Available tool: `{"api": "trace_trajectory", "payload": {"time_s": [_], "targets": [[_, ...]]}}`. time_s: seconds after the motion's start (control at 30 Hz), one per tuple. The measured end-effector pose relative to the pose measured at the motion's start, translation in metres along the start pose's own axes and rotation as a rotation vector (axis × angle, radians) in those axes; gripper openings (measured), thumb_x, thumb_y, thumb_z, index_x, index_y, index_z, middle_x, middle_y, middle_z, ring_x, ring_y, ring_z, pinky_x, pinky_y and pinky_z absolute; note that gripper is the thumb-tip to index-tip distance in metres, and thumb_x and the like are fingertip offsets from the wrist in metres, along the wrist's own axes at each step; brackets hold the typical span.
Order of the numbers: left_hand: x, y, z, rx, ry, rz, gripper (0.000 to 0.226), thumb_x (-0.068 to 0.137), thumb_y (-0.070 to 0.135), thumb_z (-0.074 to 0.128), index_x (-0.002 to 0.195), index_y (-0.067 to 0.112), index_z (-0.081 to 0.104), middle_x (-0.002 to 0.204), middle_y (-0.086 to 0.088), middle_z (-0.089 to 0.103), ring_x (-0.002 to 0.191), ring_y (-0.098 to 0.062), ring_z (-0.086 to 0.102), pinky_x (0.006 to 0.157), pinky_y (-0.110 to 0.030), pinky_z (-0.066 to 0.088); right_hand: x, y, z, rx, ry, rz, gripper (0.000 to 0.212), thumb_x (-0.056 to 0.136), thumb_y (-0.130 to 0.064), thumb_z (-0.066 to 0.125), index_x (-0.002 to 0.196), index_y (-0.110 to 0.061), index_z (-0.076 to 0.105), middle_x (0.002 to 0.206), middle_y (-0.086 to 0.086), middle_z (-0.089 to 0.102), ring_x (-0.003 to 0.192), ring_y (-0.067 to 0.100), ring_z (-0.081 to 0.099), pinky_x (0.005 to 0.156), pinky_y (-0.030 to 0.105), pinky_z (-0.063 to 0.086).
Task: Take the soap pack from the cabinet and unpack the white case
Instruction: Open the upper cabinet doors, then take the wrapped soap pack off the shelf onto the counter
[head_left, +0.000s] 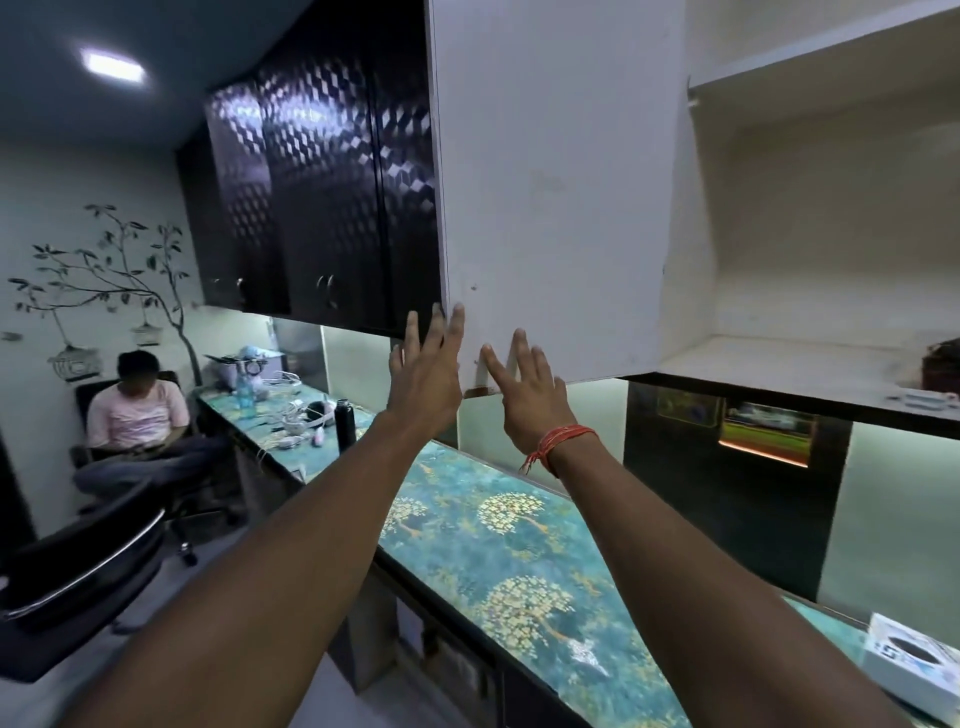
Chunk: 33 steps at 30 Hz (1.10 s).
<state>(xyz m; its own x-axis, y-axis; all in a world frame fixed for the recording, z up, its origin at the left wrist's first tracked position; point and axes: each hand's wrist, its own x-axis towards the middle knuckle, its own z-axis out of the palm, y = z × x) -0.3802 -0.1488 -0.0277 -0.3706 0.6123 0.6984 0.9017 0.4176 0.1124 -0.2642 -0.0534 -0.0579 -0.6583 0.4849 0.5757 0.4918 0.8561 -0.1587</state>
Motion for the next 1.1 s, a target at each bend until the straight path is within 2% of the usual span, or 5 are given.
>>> {"api": "trace_trajectory", "payload": {"time_s": [0.4, 0.53, 0.67, 0.93, 1.1], "targets": [[-0.006, 0.004, 0.0, 0.021, -0.041, -0.011, 0.087, 0.095, 0.009, 0.055, 0.157, 0.028, -0.002, 0.167, -0.009, -0.006, 0.153, -0.035, -0.003, 0.119, -0.055, 0.022, 0.006, -0.001, 0.001, 0.079, 0.062, -0.009, 0.078, 0.092, 0.003, 0.049, 0.152, -0.032, 0.015, 0.163, 0.01, -0.002, 0.149, 0.037, 0.007, 0.117, 0.051, 0.029], [-0.012, 0.022, -0.006, -0.004, 0.208, 0.019, 0.067, 0.089, 0.009, 0.061, 0.15, 0.017, 0.036, 0.165, -0.016, 0.005, 0.153, -0.036, 0.002, 0.122, -0.049, 0.017, -0.006, 0.006, -0.027, 0.345, 0.252, 0.065, 0.057, 0.094, -0.012, 0.052, 0.147, -0.021, 0.032, 0.152, 0.012, 0.034, 0.138, 0.03, 0.036, 0.113, 0.041, 0.035], [-0.01, 0.062, -0.005, -0.134, 0.392, 0.179, 0.054, 0.084, -0.008, 0.056, 0.136, 0.008, 0.056, 0.159, -0.016, 0.031, 0.151, -0.037, 0.017, 0.121, -0.046, 0.018, -0.03, 0.032, -0.063, 0.428, 0.404, 0.145, 0.052, 0.092, -0.015, 0.054, 0.142, -0.019, 0.04, 0.144, 0.008, 0.044, 0.127, 0.025, 0.051, 0.107, 0.042, 0.045], [-0.007, 0.195, -0.002, -1.086, -0.019, -0.002, 0.041, 0.097, 0.009, 0.054, 0.138, 0.013, 0.054, 0.136, -0.007, 0.061, 0.127, -0.021, 0.056, 0.104, -0.026, 0.043, -0.103, 0.114, -0.151, 0.352, 0.585, 0.385, 0.047, 0.089, -0.012, 0.058, 0.134, -0.014, 0.048, 0.134, 0.01, 0.051, 0.112, 0.022, 0.057, 0.095, 0.037, 0.051], [-0.004, 0.272, 0.007, -1.26, -0.241, 0.034, 0.038, 0.099, 0.018, 0.053, 0.136, 0.016, 0.054, 0.117, 0.0, 0.065, 0.101, -0.009, 0.06, 0.085, -0.015, 0.042, -0.144, 0.173, -0.199, 0.288, 0.642, 0.569, 0.044, 0.089, -0.014, 0.059, 0.132, -0.015, 0.049, 0.129, 0.01, 0.054, 0.109, 0.021, 0.057, 0.092, 0.034, 0.051]]}}
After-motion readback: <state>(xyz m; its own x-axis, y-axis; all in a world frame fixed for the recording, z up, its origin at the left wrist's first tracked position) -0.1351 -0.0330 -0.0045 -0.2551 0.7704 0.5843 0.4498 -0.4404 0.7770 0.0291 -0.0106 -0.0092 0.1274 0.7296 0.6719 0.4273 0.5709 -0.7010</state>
